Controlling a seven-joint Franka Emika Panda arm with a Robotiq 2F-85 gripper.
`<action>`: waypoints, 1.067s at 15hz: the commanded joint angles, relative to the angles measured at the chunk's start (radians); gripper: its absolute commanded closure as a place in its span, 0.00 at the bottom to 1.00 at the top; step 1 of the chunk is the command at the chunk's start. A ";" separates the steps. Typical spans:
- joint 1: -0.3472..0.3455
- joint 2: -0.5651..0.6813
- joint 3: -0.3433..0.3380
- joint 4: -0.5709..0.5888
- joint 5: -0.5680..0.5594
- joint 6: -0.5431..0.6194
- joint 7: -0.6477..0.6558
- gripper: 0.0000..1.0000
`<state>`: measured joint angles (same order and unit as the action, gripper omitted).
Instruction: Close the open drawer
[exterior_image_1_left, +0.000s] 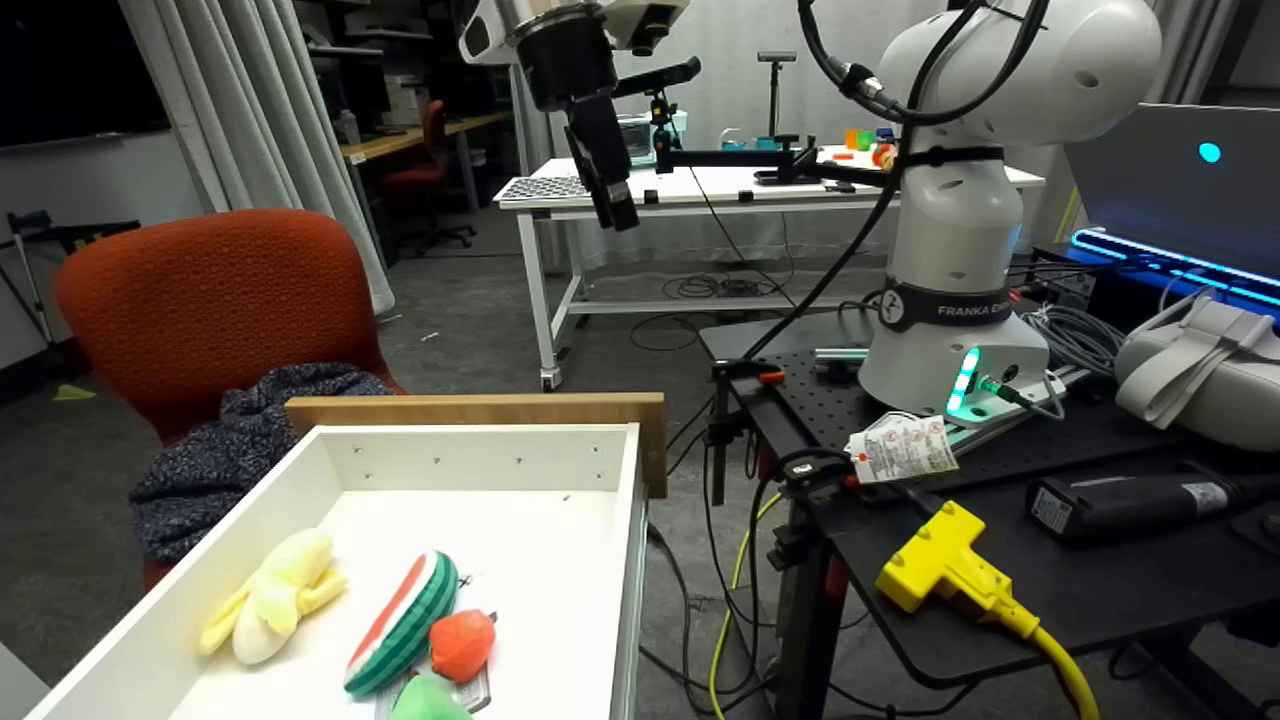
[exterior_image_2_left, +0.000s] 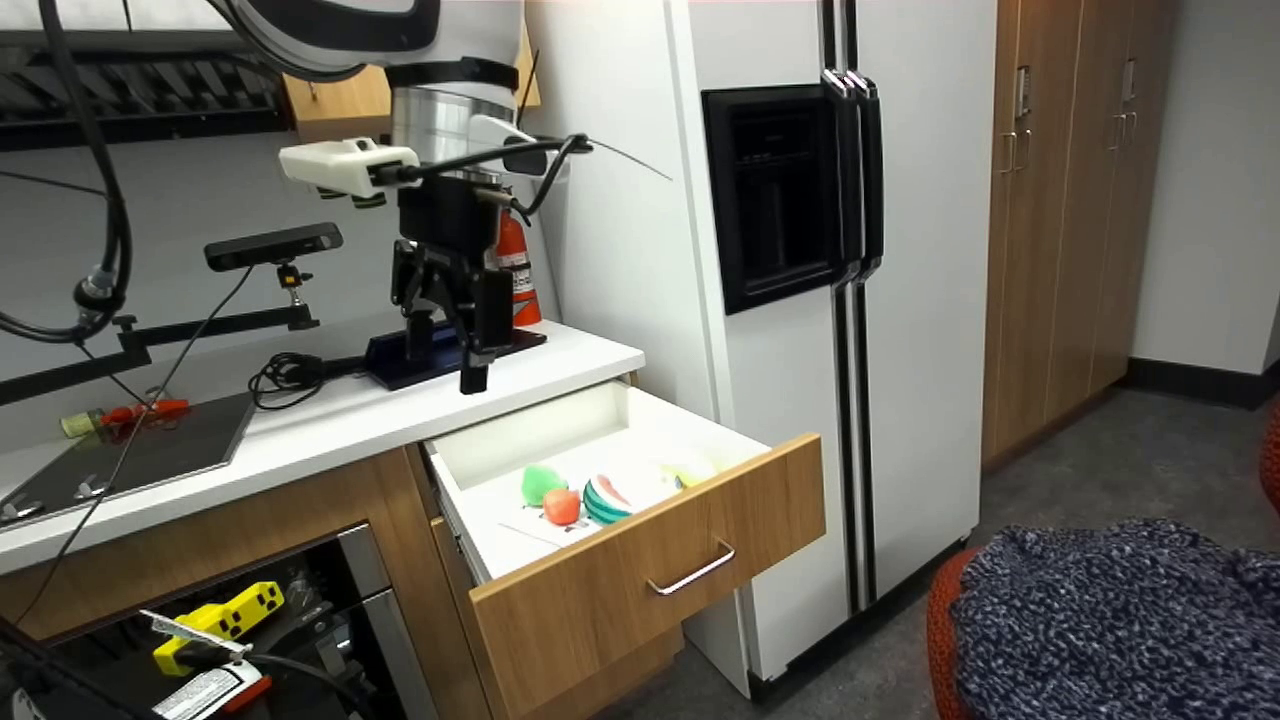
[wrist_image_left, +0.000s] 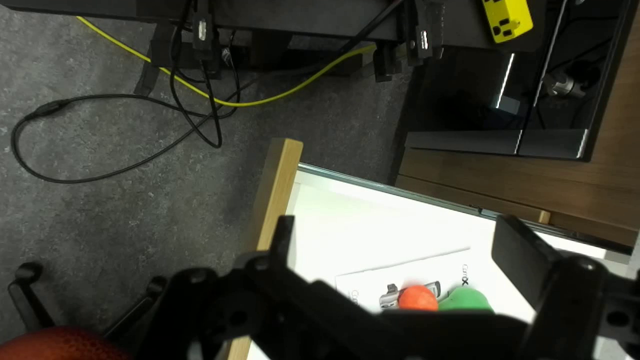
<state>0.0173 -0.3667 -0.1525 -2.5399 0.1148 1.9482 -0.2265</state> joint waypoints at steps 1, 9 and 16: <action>-0.018 0.001 0.017 0.002 0.006 -0.004 -0.005 0.00; -0.018 0.001 0.017 0.002 0.006 -0.004 -0.005 0.00; -0.019 0.017 0.019 0.009 -0.004 0.049 -0.018 0.00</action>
<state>0.0167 -0.3656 -0.1490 -2.5399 0.1148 1.9520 -0.2266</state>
